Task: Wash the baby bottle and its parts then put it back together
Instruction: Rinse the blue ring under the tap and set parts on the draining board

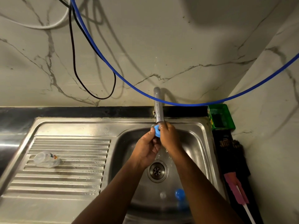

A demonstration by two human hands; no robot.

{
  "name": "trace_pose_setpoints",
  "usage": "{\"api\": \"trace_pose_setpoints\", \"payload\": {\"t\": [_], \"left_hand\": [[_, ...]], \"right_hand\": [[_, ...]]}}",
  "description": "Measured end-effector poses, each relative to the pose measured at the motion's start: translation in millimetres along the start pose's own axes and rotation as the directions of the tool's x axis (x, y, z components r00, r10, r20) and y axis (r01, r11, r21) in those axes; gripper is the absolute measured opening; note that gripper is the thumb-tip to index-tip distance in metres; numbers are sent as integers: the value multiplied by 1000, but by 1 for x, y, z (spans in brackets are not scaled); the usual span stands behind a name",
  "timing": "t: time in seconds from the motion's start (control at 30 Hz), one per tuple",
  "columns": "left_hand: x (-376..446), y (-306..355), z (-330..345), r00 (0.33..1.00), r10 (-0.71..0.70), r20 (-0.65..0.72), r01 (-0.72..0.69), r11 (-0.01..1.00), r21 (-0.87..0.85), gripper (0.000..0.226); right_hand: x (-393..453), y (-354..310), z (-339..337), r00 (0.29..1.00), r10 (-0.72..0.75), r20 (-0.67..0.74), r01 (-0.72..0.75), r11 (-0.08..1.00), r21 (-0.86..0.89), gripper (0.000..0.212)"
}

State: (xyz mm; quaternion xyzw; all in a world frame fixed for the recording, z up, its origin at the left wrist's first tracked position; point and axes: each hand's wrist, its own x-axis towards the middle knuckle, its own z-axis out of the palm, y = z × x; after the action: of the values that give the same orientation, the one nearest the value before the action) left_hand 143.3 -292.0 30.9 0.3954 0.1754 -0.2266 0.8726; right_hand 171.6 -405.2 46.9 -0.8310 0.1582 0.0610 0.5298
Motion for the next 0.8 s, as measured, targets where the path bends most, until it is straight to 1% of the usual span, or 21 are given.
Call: {"api": "trace_pose_setpoints", "payload": {"t": [0.03, 0.13, 0.17, 0.2, 0.23, 0.27, 0.3, 0.37, 0.4, 0.43, 0.47, 0.5, 0.53, 0.57, 0.6, 0.63, 0.67, 0.7, 0.73, 0.77, 0.8], "left_hand": [[1, 1, -2, 1000, 22, -6, -22, 1000, 17, 39], [2, 1, -7, 998, 63, 16, -64, 995, 82, 33], [1, 0, -7, 998, 56, 33, -58, 996, 65, 30], [0, 0, -7, 998, 42, 51, -44, 998, 40, 27], [-1, -1, -7, 997, 23, 71, -24, 1000, 9, 25], [-3, 0, -7, 996, -5, 89, 7, 1000, -15, 25], [-4, 3, -8, 993, -45, 110, 50, 998, -41, 26], [-5, 8, -11, 980, -133, 149, 151, 982, -115, 35], [-4, 9, -11, 975, -148, 164, 171, 976, -136, 39], [-3, 10, -13, 979, -129, 157, 149, 980, -129, 40], [-1, 9, -13, 987, -93, 131, 107, 989, -106, 38], [1, 6, -12, 993, -53, 104, 60, 996, -73, 38], [2, 3, -12, 995, -15, 94, 18, 999, -37, 39], [2, 0, -11, 995, 19, 93, -18, 1000, -10, 42], [2, -3, -10, 995, 43, 92, -43, 999, 6, 42], [2, -5, -10, 995, 56, 83, -58, 998, 17, 41], [2, -6, -11, 995, 65, 76, -67, 997, 27, 39], [2, -6, -11, 994, 74, 81, -77, 996, 37, 36], [1, -6, -13, 993, 84, 88, -88, 995, 38, 33], [1, -7, -16, 992, 94, 90, -97, 995, 29, 31], [0, -7, -18, 991, 100, 85, -102, 995, 15, 30]], "right_hand": [[-5, -4, 2, 1000, -2, 11, 2, 1000, -5, 40], [-16, -1, 8, 986, -155, -53, 143, 972, -188, 58], [-13, 1, 8, 984, -155, -91, 138, 975, -175, 55], [-8, 1, 6, 986, -121, -112, 110, 989, -96, 47], [-5, -1, 3, 994, -63, -95, 61, 998, -26, 40], [-3, -1, -1, 997, -54, -58, 55, 998, 18, 37], [-2, -1, -5, 997, -70, -20, 70, 998, 6, 36], [-7, -3, -12, 979, -200, 27, 202, 973, -112, 40], [-9, -2, -15, 961, -271, 56, 276, 943, -186, 43], [-10, 0, -14, 955, -286, 81, 296, 937, -186, 44], [-12, -5, -14, 962, -262, 74, 270, 954, -128, 43], [-11, -8, -10, 986, -162, 23, 162, 987, 9, 39], [-10, -10, -5, 1000, -19, -13, 21, 980, 198, 33], [-10, -13, 2, 994, 106, -25, -89, 927, 365, 25], [-14, -16, 8, 983, 172, -63, -127, 886, 445, 19], [-19, -17, 14, 977, 172, -124, -101, 891, 442, 16], [-22, -11, 20, 977, 100, -191, -33, 945, 326, 18], [-23, -5, 23, 972, -9, -233, 46, 987, 153, 22], [-24, 0, 25, 964, -116, -239, 115, 993, -20, 29], [-23, 4, 25, 960, -172, -220, 147, 981, -124, 35], [-19, 5, 24, 970, -153, -188, 132, 984, -120, 39]]}}
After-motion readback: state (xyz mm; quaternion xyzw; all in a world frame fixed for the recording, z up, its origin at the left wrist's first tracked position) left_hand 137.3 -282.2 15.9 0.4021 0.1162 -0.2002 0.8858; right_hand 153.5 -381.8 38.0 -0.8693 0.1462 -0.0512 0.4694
